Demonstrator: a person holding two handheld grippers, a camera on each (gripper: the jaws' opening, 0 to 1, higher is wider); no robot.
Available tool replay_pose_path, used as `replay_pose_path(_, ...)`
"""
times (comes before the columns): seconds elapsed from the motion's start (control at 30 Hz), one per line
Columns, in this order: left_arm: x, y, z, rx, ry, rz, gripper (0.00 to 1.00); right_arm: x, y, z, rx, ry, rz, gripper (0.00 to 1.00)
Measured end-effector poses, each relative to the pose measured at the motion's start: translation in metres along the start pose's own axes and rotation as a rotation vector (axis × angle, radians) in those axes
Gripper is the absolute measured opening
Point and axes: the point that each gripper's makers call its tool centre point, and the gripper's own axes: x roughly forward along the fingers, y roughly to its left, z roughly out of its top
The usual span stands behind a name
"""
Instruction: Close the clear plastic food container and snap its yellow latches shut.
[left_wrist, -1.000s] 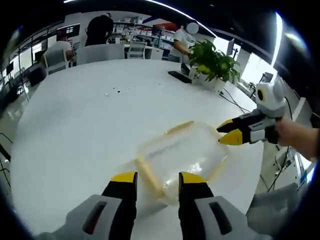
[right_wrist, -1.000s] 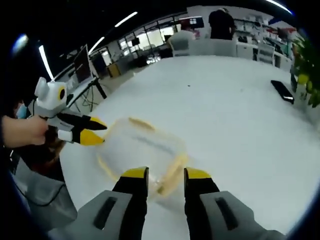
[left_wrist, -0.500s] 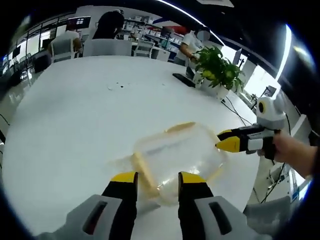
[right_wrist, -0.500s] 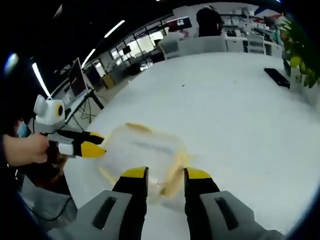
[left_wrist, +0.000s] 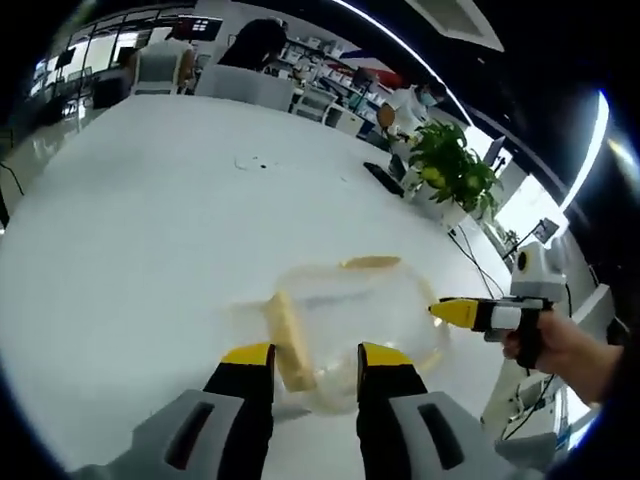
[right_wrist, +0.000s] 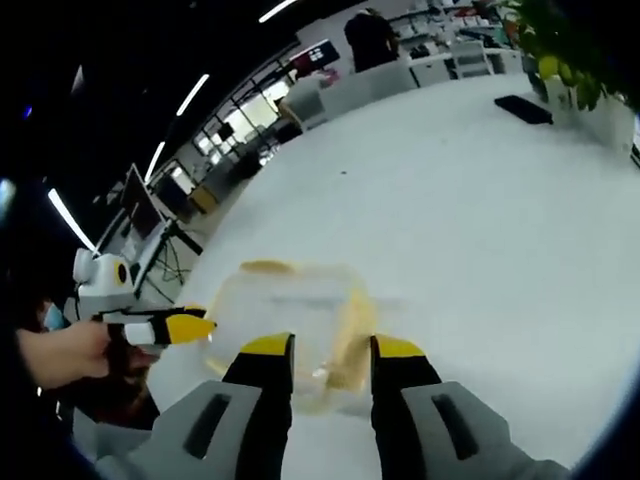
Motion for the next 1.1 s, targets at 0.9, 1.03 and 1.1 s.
replay_pose_path(0.9,0.008,-0.002,0.000,-0.037,0.096,-0.025,0.20,0.006,0.002,-0.007,0.102,0.054,0.048,0.21)
replay_pose_path(1.03,0.005,-0.001,-0.002,-0.031,0.093,-0.025,0.20,0.000,0.003,-0.005,0.092,0.054,0.047,0.22)
replay_pose_path(1.1,0.005,0.000,-0.001,-0.032,0.092,-0.030,0.21,0.001,0.002,-0.005,0.094,0.052,0.046,0.22)
